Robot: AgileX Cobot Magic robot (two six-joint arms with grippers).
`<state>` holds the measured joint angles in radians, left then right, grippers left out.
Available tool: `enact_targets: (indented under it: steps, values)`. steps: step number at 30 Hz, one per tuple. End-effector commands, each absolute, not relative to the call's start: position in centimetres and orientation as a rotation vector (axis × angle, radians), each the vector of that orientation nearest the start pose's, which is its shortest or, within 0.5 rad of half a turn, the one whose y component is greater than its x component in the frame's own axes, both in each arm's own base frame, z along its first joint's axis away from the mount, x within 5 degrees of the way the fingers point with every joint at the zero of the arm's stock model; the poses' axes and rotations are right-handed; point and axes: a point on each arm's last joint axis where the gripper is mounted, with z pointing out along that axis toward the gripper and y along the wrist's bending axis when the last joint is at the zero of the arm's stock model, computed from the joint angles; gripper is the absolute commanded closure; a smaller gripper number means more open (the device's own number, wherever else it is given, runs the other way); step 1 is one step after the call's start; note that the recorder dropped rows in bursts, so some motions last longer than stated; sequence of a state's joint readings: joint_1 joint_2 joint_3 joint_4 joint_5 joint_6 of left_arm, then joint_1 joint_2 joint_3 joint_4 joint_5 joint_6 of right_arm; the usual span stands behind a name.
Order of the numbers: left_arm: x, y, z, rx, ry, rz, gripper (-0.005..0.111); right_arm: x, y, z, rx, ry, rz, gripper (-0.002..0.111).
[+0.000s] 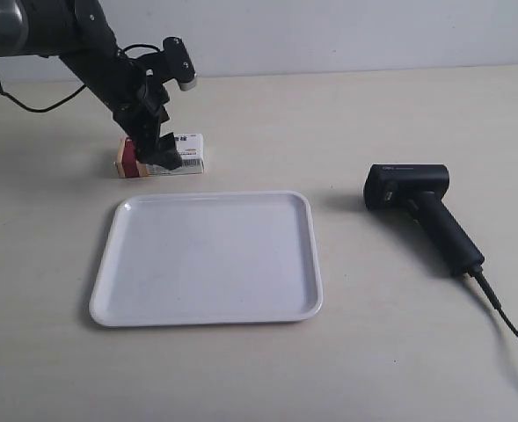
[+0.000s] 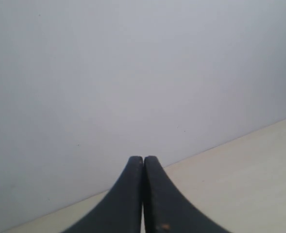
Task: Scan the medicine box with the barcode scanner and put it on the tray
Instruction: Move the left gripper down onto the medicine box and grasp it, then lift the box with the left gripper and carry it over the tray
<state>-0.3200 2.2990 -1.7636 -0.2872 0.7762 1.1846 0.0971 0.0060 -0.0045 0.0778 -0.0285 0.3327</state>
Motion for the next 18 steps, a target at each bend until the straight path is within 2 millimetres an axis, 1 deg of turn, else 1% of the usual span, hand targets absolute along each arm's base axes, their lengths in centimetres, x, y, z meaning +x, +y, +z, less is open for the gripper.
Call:
enact_targets:
  steps: [1,4,6,11,13,15,16,18]
  values:
    - [45.4,-16.8,13.8,1.734,2.115,-0.092,0.022,5.6,0.5,21.6,0.218,1.448,0.390,0.108]
    - [45.6,-16.8,13.4,1.745,2.097,-0.090,0.022,5.6,0.5,21.6,0.218,1.448,0.390,0.108]
    - [45.8,-16.6,12.7,1.740,2.100,-0.085,0.022,5.6,0.5,21.6,0.218,1.448,0.390,0.108]
    - [46.2,-15.7,11.0,1.734,2.140,-0.092,0.022,5.6,0.5,21.6,0.215,1.449,0.387,0.108]
    - [46.4,-15.2,10.8,1.722,2.147,-0.086,0.023,5.6,0.5,21.6,0.215,1.449,0.387,0.108]
    - [46.5,-14.9,10.7,1.711,2.151,-0.082,0.032,5.6,0.5,21.6,0.215,1.449,0.387,0.108]
    - [46.6,-14.8,10.7,1.703,2.149,-0.077,0.040,5.6,0.5,21.6,0.215,1.449,0.387,0.108]
    - [46.8,-14.7,10.8,1.690,2.142,-0.063,0.063,5.6,0.5,21.6,0.214,1.447,0.387,0.108]
